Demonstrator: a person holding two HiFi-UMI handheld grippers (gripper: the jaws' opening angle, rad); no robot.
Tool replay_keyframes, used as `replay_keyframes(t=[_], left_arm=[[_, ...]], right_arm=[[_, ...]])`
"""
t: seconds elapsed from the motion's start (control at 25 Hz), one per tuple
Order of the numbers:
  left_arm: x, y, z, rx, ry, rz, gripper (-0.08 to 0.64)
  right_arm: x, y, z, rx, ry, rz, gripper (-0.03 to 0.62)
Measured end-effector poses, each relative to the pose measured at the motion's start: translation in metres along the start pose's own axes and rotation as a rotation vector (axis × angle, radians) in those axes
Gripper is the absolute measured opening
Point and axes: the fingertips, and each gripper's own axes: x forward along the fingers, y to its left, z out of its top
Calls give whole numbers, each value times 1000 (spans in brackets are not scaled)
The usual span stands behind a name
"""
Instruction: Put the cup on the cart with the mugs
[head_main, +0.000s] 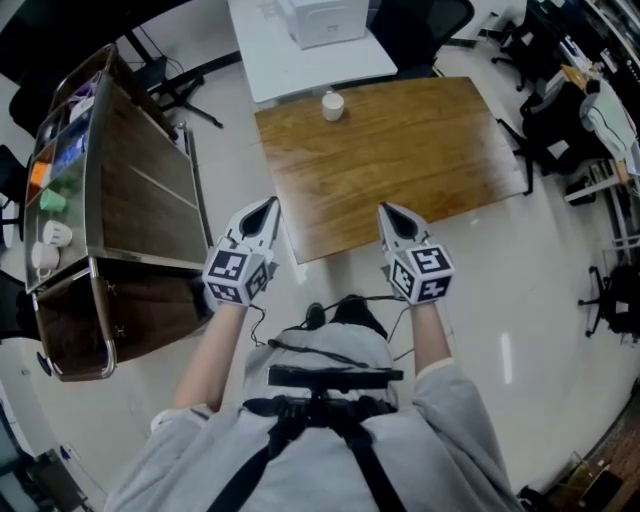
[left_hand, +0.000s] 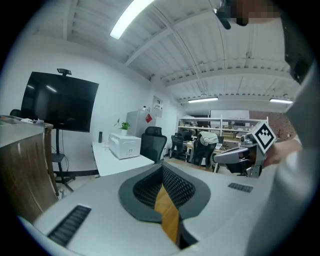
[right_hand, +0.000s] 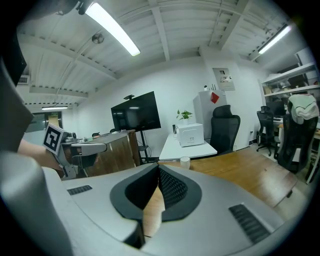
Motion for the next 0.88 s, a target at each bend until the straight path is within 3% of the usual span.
replay_keyframes(t=[0.48,0.88], left_arm=[[81,36,7,-30,54,47,5],[141,61,7,24,114,68,5]], right_arm=[[92,-43,17,78,20,83,2],[187,-99,4,122,52,10,11]])
